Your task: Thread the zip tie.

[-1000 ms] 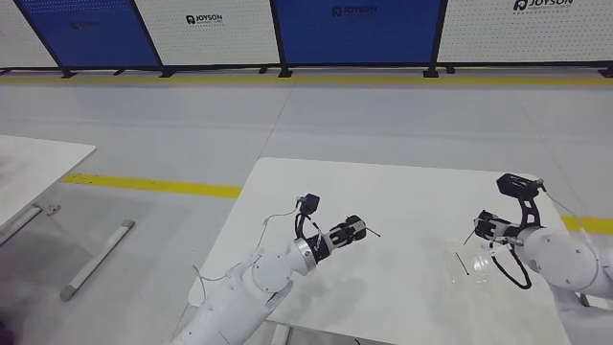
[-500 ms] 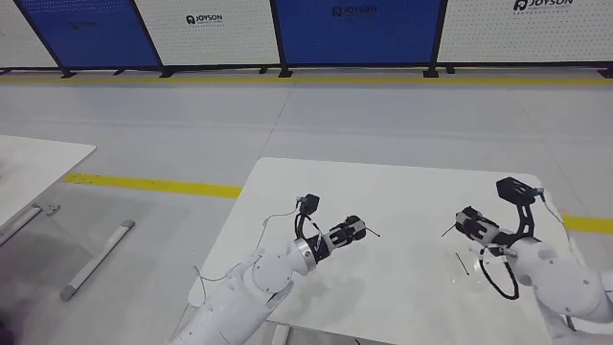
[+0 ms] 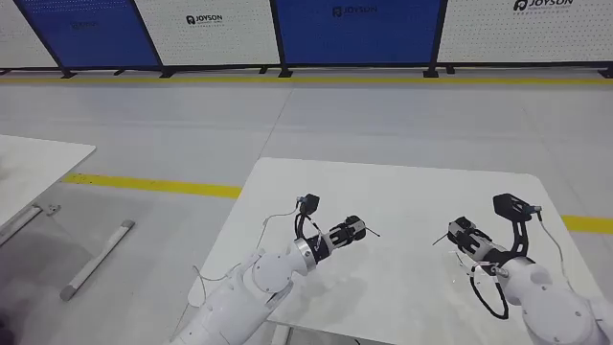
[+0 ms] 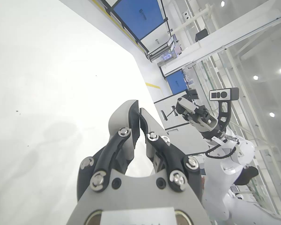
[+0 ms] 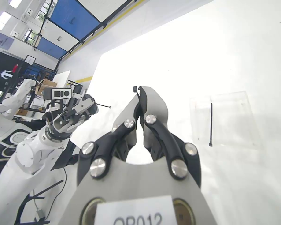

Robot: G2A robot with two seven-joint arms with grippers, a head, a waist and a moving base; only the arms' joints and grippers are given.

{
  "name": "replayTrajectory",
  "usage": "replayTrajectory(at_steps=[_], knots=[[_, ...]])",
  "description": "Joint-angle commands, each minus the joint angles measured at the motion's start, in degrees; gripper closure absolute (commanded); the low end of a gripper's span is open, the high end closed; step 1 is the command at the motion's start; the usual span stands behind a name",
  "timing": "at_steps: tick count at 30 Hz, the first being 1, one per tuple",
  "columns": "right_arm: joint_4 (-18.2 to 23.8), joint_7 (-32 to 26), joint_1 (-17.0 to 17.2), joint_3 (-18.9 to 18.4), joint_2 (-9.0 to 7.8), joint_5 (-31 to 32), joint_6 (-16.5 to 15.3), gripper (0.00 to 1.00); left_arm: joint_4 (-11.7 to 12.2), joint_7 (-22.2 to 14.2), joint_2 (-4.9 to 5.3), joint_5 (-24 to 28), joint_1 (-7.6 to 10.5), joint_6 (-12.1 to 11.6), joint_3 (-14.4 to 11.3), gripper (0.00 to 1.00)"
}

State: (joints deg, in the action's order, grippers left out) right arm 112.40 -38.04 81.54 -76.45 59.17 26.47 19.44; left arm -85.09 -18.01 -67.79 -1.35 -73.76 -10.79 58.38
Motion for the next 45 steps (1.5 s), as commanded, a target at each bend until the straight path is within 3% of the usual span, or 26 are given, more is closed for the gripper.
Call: replayTrajectory(at_steps=[1,5,10,14,26,34,38,41,45], knots=[[0.8,3.1,0.5,-1.2,0.18,-2.7,-1.9,1.0,0.0,0.0,0.0,0.0,0.0,0.0,0.0,1.0],[-0.5,12.4,5.4,-3.0,0.74,-8.7,-6.4,1.0,0.0,0.0,0.0,0.0,0.0,0.0,0.0,1.0],[-3.0,21.1,7.2,2.9,2.06,-10.4,-8.4,1.0,0.0,0.0,0.0,0.0,0.0,0.0,0.0,1.0],[-4.4,22.9,5.6,8.1,2.88,-6.0,-5.8,1.0,0.0,0.0,0.0,0.0,0.0,0.0,0.0,1.0],[-4.4,23.5,5.6,7.9,2.95,-6.5,-6.2,1.0,0.0,0.0,0.0,0.0,0.0,0.0,0.0,1.0],[-9.6,33.5,7.9,6.7,3.61,-10.7,-26.0,1.0,0.0,0.0,0.0,0.0,0.0,0.0,0.0,1.0],[-13.0,36.0,7.4,9.5,4.25,-8.4,-29.3,1.0,0.0,0.0,0.0,0.0,0.0,0.0,0.0,1.0],[-13.7,38.3,6.9,11.4,4.84,-5.3,-25.2,1.0,0.0,0.0,0.0,0.0,0.0,0.0,0.0,1.0],[-13.7,38.5,6.9,11.6,4.88,-5.0,-24.6,1.0,0.0,0.0,0.0,0.0,0.0,0.0,0.0,1.0]])
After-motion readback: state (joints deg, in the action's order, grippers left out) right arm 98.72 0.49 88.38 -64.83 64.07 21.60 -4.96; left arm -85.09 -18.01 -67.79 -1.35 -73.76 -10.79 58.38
